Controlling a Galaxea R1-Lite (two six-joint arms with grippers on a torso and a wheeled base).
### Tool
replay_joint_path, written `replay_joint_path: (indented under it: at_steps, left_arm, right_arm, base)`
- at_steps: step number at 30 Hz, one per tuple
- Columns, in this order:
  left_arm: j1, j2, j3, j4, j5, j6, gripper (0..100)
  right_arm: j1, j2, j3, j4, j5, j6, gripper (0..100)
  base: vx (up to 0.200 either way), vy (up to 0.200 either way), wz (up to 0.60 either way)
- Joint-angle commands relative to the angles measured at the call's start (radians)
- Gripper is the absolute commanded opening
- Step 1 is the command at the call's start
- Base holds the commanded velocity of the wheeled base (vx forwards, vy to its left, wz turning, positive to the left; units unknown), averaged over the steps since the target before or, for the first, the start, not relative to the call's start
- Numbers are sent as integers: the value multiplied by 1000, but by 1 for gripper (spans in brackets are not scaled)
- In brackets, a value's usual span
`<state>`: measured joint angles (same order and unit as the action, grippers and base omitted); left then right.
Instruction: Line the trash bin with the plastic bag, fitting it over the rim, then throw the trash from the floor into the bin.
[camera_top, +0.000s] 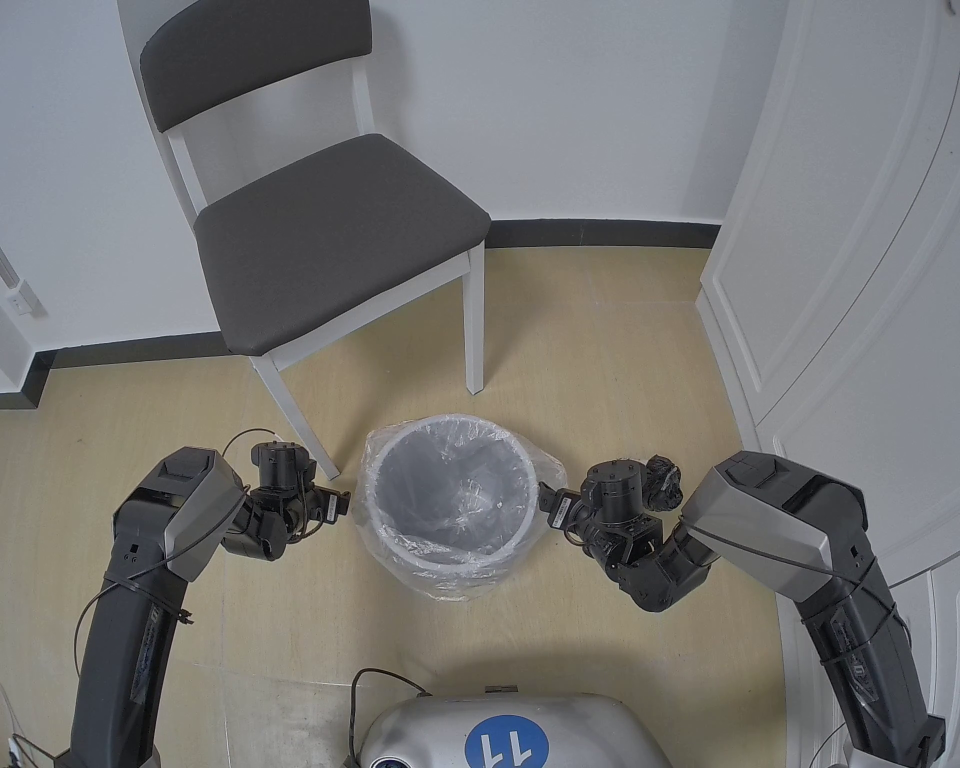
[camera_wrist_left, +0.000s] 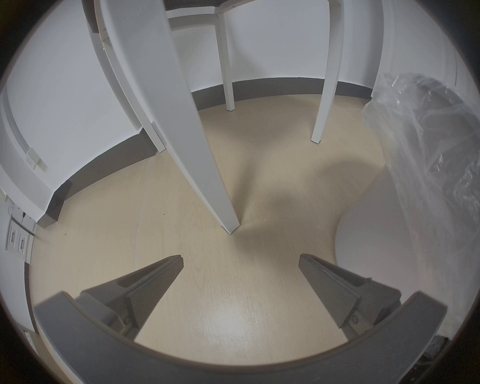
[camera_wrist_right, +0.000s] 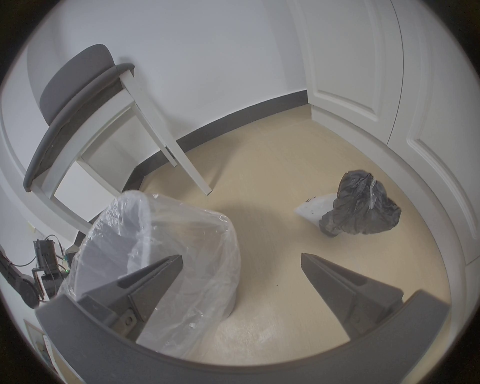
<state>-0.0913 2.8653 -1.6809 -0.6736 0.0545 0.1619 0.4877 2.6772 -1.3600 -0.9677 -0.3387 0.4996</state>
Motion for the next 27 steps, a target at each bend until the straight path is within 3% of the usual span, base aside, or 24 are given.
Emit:
replay_joint_path:
  at_steps: [1, 5, 11, 15, 27]
  left_arm:
    - [2, 2, 1, -1, 1, 1, 100]
    - [2, 2, 1, -1, 1, -1, 100]
    - [2, 2, 3, -9, -1, 1, 100]
    - [2, 2, 3, -12, -7, -1, 100]
    - [2, 2, 4, -12, -25, -2, 100]
  right_arm:
    - [-17, 50, -65, 33, 30, -10, 100]
    - [-34, 67, -163, 173, 52, -18, 100]
    - [-77, 182, -475, 460, 79, -136, 100]
    - [-77, 222, -590, 532, 87, -157, 100]
    - [-81, 268, -640, 646, 145, -161, 100]
  base:
    - [0, 0, 0]
    - [0, 0, 0]
    - [0, 0, 0]
    - [0, 0, 0]
    - [0, 0, 0]
